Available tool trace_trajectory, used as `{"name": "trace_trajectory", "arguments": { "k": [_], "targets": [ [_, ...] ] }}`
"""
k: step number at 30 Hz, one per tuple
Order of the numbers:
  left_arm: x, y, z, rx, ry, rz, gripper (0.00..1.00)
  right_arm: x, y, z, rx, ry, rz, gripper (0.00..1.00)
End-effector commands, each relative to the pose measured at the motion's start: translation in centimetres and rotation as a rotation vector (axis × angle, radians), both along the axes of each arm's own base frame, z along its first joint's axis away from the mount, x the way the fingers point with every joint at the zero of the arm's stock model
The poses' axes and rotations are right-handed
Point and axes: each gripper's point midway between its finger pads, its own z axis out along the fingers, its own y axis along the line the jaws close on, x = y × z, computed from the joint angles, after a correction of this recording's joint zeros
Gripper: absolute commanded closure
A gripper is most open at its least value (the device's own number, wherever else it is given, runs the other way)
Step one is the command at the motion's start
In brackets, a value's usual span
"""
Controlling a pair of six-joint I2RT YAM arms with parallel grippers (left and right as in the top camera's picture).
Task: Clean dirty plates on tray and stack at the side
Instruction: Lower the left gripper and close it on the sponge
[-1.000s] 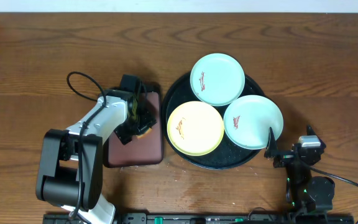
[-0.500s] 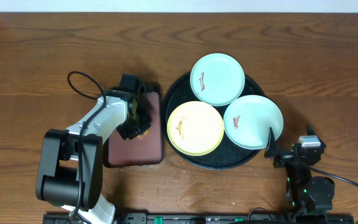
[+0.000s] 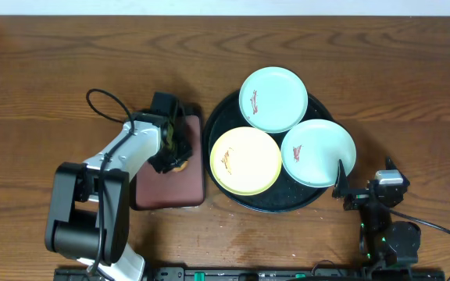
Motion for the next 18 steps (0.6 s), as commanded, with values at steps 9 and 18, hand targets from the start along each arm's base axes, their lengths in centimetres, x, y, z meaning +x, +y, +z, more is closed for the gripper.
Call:
{"name": "trace_trajectory", "arguments": {
  "k": [9, 18],
  "targets": [
    [0.8, 3.2, -1.1, 0.179, -0.043, 0.025, 0.15, 0.0, 0.1, -0.1, -0.005, 0.002, 0.006, 0.01],
    [1.5, 3.9, -1.0, 0.221, -0.074, 0.033, 0.87, 0.0, 0.1, -0.1, -0.005, 0.002, 0.006, 0.01]
  ]
}}
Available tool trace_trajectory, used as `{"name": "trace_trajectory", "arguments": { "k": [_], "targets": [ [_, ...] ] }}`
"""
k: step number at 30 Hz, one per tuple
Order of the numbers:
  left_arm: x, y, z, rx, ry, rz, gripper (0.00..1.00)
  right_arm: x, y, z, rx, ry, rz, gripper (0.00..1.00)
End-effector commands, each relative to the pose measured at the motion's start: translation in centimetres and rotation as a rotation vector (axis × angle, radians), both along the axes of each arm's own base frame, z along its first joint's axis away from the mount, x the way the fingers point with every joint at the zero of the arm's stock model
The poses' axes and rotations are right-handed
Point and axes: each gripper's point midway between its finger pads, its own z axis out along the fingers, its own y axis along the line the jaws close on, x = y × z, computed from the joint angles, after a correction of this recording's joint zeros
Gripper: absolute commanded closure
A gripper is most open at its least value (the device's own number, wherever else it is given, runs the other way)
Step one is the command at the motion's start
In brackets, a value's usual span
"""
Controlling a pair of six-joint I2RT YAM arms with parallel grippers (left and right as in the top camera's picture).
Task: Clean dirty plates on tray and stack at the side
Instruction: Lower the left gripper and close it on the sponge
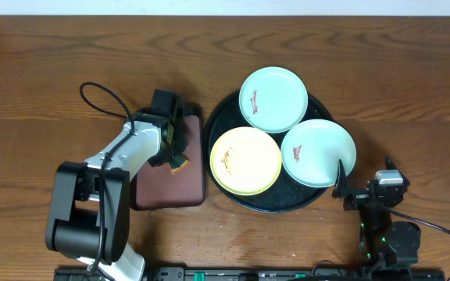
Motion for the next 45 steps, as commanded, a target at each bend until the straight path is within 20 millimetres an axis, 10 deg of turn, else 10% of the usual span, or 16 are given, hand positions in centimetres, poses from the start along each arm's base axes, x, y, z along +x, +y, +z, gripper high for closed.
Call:
{"name": "trace_trajectory", "arguments": {
  "k": [1, 6, 11, 16, 20, 28, 33, 37, 45],
  "targets": [
    [-0.8, 0.9, -1.0, 0.042, 0.032, 0.006, 0.92, 0.0, 0.1, -0.1, -0.005, 0.002, 0.006, 0.01],
    [-0.8, 0.9, -0.9, 0.042, 0.031, 0.005, 0.92, 0.0, 0.1, -0.1, -0.005, 0.002, 0.006, 0.01],
    [-0.1, 0.9, -0.8, 0.042, 0.001, 0.006, 0.28, 0.0, 0.1, -0.1, -0.005, 0.002, 0.006, 0.01],
    [1.2, 2.0, -0.4, 0.112, -0.058, 0.022, 0.2, 0.0, 0.1, -0.1, -0.005, 0.002, 0.006, 0.01],
    [1.8, 2.4, -0.2, 0.134, -0.086, 0.028, 0.21, 0.0, 0.1, -0.1, -0.005, 0.002, 0.006, 0.01],
    [2.1, 2.3, -0.1, 0.133, -0.098, 0.03, 0.89, 0.0, 0.1, -0.1, -0.005, 0.002, 0.006, 0.01],
    [2.0, 2.3, -0.1, 0.134, -0.094, 0.03, 0.92, 0.0, 0.1, -0.1, -0.005, 0.002, 0.006, 0.01],
    [1.4, 2.2, -0.3, 0.123, -0.069, 0.025, 0.19, 0.0, 0.1, -0.1, -0.005, 0.002, 0.006, 0.01],
    [-1.7, -0.9, -1.0, -0.061, 0.073, -0.01, 0.17, 0.0, 0.1, -0.1, -0.005, 0.002, 0.006, 0.01]
  ]
}}
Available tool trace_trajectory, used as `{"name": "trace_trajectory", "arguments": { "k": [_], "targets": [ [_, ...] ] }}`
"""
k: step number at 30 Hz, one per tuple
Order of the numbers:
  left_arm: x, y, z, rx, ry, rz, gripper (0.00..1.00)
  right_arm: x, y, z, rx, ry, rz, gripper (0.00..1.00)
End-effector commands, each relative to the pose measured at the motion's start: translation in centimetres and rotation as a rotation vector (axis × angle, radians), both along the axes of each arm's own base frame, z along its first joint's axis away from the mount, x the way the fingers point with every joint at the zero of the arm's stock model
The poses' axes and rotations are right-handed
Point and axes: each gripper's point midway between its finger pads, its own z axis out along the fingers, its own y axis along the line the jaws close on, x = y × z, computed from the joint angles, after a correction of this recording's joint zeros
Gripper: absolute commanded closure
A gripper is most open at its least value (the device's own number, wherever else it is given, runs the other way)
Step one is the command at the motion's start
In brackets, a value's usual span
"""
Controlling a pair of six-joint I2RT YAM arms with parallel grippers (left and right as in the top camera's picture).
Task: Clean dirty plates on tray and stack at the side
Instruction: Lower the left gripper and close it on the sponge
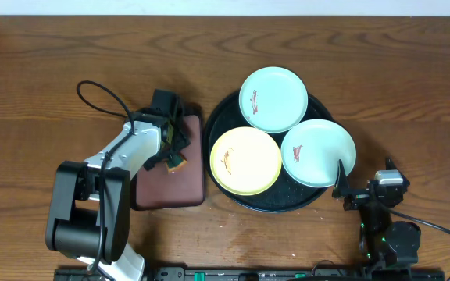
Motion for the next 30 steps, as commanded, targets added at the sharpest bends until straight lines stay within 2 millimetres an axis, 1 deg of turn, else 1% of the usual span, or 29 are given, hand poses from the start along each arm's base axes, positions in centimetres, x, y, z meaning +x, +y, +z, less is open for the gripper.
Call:
{"name": "trace_trajectory", "arguments": {
  "k": [1, 3, 4, 6, 7, 8, 13, 14, 15, 16, 17, 18, 21, 23, 26, 27, 28, 29, 30],
  "targets": [
    [-1.8, -1.8, -1.0, -0.116, 0.079, -0.009, 0.23, 0.0, 0.1, -0.1, -0.005, 0.002, 0.006, 0.01],
    [-2.1, -2.3, -1.0, -0.144, 0.093, -0.013, 0.34, 0.0, 0.1, -0.1, -0.005, 0.002, 0.006, 0.01],
    [-2.2, -2.5, -1.0, -0.154, 0.097, -0.014, 0.46, 0.0, 0.1, -0.1, -0.005, 0.002, 0.006, 0.01],
    [-2.2, -2.5, -1.0, -0.156, 0.097, -0.014, 0.65, 0.0, 0.1, -0.1, -0.005, 0.002, 0.006, 0.01],
    [-2.2, -2.5, -1.0, -0.155, 0.095, -0.014, 0.76, 0.0, 0.1, -0.1, -0.005, 0.002, 0.006, 0.01],
    [-2.1, -2.4, -1.0, -0.15, 0.09, -0.014, 0.92, 0.0, 0.1, -0.1, -0.005, 0.002, 0.006, 0.01],
    [-1.6, -1.3, -1.0, -0.086, 0.068, -0.006, 0.92, 0.0, 0.1, -0.1, -0.005, 0.002, 0.006, 0.01],
    [-1.6, -1.3, -1.0, -0.085, 0.068, -0.006, 0.9, 0.0, 0.1, -0.1, -0.005, 0.002, 0.006, 0.01],
    [-1.6, -1.3, -1.0, -0.086, 0.07, -0.006, 0.73, 0.0, 0.1, -0.1, -0.005, 0.002, 0.006, 0.01],
    [-1.9, -1.4, -1.0, -0.094, 0.08, -0.007, 0.46, 0.0, 0.1, -0.1, -0.005, 0.002, 0.006, 0.01],
    [-2.2, -1.7, -1.0, -0.112, 0.095, -0.009, 0.34, 0.0, 0.1, -0.1, -0.005, 0.002, 0.006, 0.01],
    [-2.6, -2.1, -1.0, -0.136, 0.112, -0.011, 0.26, 0.0, 0.1, -0.1, -0.005, 0.002, 0.006, 0.01],
    [-3.7, -3.1, -1.0, -0.199, 0.16, -0.014, 0.17, 0.0, 0.1, -0.1, -0.005, 0.002, 0.006, 0.01],
    [-4.3, -3.6, -0.9, -0.225, 0.185, -0.014, 0.17, 0.0, 0.1, -0.1, -0.005, 0.002, 0.006, 0.01],
    [-4.7, -3.5, -0.9, -0.224, 0.204, -0.012, 0.17, 0.0, 0.1, -0.1, -0.005, 0.002, 0.006, 0.01],
    [-4.7, -3.5, -0.9, -0.224, 0.205, -0.012, 0.25, 0.0, 0.1, -0.1, -0.005, 0.002, 0.006, 0.01],
    [-4.7, -3.5, -0.9, -0.224, 0.205, -0.012, 0.34, 0.0, 0.1, -0.1, -0.005, 0.002, 0.006, 0.01],
    [-4.7, -3.5, -0.9, -0.224, 0.204, -0.012, 0.5, 0.0, 0.1, -0.1, -0.005, 0.002, 0.006, 0.01],
    [-4.6, -3.5, -0.9, -0.224, 0.2, -0.012, 0.63, 0.0, 0.1, -0.1, -0.005, 0.002, 0.006, 0.01]
  ]
}}
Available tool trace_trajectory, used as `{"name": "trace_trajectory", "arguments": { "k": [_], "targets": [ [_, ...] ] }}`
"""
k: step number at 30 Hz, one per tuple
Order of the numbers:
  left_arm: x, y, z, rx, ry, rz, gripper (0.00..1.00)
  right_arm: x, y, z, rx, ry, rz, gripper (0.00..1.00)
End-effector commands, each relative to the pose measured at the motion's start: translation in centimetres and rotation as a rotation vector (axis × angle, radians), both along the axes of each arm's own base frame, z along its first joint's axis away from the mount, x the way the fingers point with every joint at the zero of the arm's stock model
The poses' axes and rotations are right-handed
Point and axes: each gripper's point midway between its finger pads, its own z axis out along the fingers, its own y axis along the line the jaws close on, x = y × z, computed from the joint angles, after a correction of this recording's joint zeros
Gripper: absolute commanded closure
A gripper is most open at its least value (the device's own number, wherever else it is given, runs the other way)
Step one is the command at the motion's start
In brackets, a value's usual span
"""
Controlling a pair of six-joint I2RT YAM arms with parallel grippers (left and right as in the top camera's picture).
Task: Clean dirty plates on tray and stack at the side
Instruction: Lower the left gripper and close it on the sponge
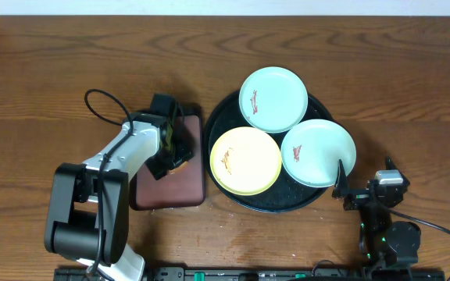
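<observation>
A round black tray [233, 199] holds three dirty plates: a pale blue plate [273, 98] at the back, a yellow plate [245, 160] at the front left, and a second pale blue plate [319, 151] at the right. Each has a small reddish-brown smear. My left gripper [179, 153] hangs low over the upper right part of a maroon mat [170, 187], left of the tray. Its fingers hide whatever lies under them. My right gripper [341, 178] rests by the tray's front right edge, its fingers together in a point and holding nothing.
The wooden table [69, 62] runs wide to the left and behind the tray. The left arm's black cable [100, 100] loops over the table behind the mat. The right arm's base [385, 226] sits at the front right.
My left gripper has moved slightly back and to the right over the mat. The small tan piece seen at its fingertips is now covered. Plates, tray and right arm are unchanged.
My left gripper stayed over the maroom mat's upper right throughout, turning and shifting a little from moment to moment, with a small tan piece showing at its tips. Now the gripper covers that piece. The three plates and the right arm never moved.
</observation>
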Motion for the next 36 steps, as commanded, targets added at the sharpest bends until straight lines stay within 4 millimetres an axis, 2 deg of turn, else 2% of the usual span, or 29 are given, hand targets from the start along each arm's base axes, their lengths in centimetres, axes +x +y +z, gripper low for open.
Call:
{"name": "trace_trajectory", "arguments": {
  "k": [1, 2, 3, 9, 10, 11, 12, 13, 16, 17, 20, 24, 27, 30, 32, 35, 36],
  "targets": [
    [-0.9, -0.4, -0.9, -0.03, 0.04, 0.002, 0.75, 0.0, 0.1, -0.1, -0.005, 0.002, 0.007, 0.01],
    [-0.8, -0.4, -0.9, -0.027, 0.038, 0.002, 0.81, 0.0, 0.1, -0.1, -0.005, 0.002, 0.006, 0.01],
    [-0.7, -0.4, -1.0, -0.026, 0.033, 0.002, 0.92, 0.0, 0.1, -0.1, -0.005, 0.002, 0.006, 0.01],
    [-0.1, -0.4, -1.0, -0.023, 0.007, 0.002, 0.91, 0.0, 0.1, -0.1, -0.005, 0.002, 0.006, 0.01],
    [0.2, -0.2, -1.0, -0.013, -0.005, 0.003, 0.83, 0.0, 0.1, -0.1, -0.005, 0.002, 0.006, 0.01],
    [0.5, 0.0, -1.0, 0.001, -0.02, 0.003, 0.65, 0.0, 0.1, -0.1, -0.005, 0.002, 0.006, 0.01],
    [0.9, 0.4, -1.0, 0.022, -0.036, 0.004, 0.52, 0.0, 0.1, -0.1, -0.005, 0.002, 0.006, 0.01],
    [1.3, 0.9, -1.0, 0.051, -0.053, 0.006, 0.43, 0.0, 0.1, -0.1, -0.005, 0.002, 0.006, 0.01],
    [2.3, 2.5, -0.9, 0.149, -0.102, 0.015, 0.29, 0.0, 0.1, -0.1, -0.005, 0.002, 0.006, 0.01],
    [2.6, 3.0, -0.9, 0.178, -0.115, 0.018, 0.28, 0.0, 0.1, -0.1, -0.005, 0.002, 0.006, 0.01],
    [3.4, 3.9, -0.7, 0.23, -0.151, 0.025, 0.27, 0.0, 0.1, -0.1, -0.005, 0.002, 0.006, 0.01],
    [3.8, 3.9, -0.6, 0.234, -0.169, 0.028, 0.27, 0.0, 0.1, -0.1, -0.005, 0.002, 0.006, 0.01],
    [3.8, 3.8, -0.6, 0.23, -0.167, 0.028, 0.45, 0.0, 0.1, -0.1, -0.005, 0.002, 0.007, 0.01],
    [3.6, 3.9, -0.6, 0.231, -0.162, 0.027, 0.54, 0.0, 0.1, -0.1, -0.005, 0.002, 0.006, 0.01],
    [3.5, 3.8, -0.7, 0.226, -0.155, 0.026, 0.56, 0.0, 0.1, -0.1, -0.005, 0.002, 0.006, 0.01],
    [3.3, 3.1, -0.8, 0.188, -0.146, 0.022, 0.57, 0.0, 0.1, -0.1, -0.005, 0.002, 0.006, 0.01],
    [3.3, 2.7, -0.8, 0.16, -0.141, 0.02, 0.48, 0.0, 0.1, -0.1, -0.005, 0.002, 0.007, 0.01]
  ]
}}
